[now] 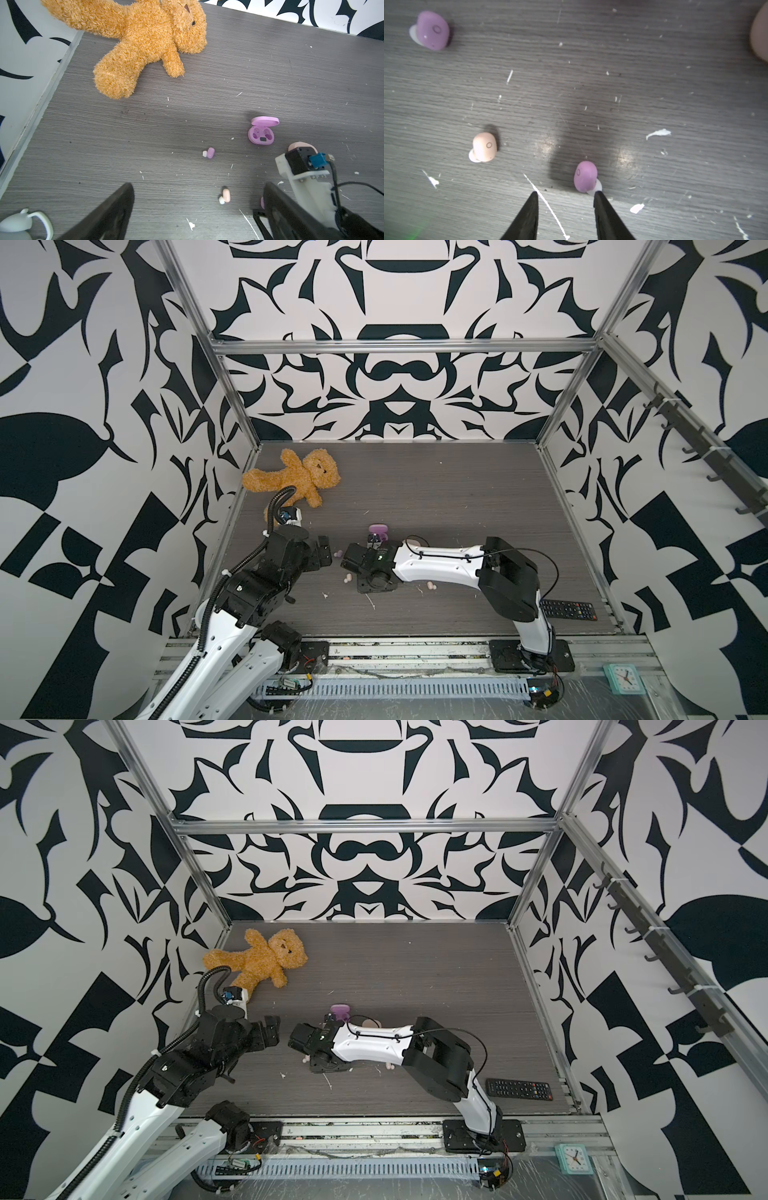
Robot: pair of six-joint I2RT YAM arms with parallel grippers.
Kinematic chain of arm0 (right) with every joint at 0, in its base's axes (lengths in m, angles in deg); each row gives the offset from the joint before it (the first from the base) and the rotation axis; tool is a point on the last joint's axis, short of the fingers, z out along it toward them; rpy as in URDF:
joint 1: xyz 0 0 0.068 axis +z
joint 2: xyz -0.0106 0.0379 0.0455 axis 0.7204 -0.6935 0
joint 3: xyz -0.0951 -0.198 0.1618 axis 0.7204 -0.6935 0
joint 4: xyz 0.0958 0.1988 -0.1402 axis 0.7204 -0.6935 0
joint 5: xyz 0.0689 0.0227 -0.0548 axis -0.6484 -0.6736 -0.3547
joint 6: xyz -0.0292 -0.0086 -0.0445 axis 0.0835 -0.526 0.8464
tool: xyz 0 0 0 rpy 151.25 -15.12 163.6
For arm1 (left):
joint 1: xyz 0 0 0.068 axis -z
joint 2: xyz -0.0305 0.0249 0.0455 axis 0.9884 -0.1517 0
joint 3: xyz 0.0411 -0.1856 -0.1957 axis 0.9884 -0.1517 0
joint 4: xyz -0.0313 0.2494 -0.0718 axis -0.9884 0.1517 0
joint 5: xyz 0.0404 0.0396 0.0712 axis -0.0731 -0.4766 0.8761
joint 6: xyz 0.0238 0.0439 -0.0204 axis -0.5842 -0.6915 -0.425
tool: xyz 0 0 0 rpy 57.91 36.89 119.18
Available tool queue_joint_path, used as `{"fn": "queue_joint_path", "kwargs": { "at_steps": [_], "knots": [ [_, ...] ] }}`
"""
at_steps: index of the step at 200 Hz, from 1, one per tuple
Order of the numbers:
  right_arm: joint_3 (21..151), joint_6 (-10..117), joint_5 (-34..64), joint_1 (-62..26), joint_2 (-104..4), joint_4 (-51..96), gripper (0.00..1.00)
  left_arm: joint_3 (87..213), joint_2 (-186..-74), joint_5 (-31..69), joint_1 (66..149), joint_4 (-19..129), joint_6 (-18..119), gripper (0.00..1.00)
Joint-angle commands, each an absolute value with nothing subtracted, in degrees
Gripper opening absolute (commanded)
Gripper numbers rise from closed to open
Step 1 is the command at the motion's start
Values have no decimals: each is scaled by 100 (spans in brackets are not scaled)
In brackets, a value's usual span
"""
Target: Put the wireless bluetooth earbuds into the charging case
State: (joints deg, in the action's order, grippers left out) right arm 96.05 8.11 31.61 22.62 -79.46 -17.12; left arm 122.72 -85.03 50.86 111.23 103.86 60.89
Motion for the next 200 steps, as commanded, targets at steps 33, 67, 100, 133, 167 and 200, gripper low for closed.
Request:
{"fn": "queue_joint_path", "kwargs": {
  "at_steps": [33, 67, 100, 133, 167, 200],
  "knots": [
    [9728, 850, 3315, 2238, -8002, -1839, 44, 12200, -8506, 5031, 11106, 10353, 6078, 99],
    [9738, 858, 3297, 2239, -8042, -1839, 43, 12200, -8510, 5027, 11100, 10357, 6078, 100],
    [9726, 874, 3340, 2235, -8051, -1855, 42, 12200, -8514, 5031, 11100, 10351, 6078, 100],
    [9718, 885, 3354, 2199, -8082, -1894, 40, 12200, -8529, 5031, 11102, 10356, 6084, 100],
    [9726, 935, 3350, 2176, -8146, -1909, 39, 12196, -8542, 5031, 11107, 10356, 6078, 100],
    [9824, 984, 3418, 2173, -8250, -2023, 37, 12191, -8541, 5026, 11100, 10342, 6073, 100]
  ]
}}
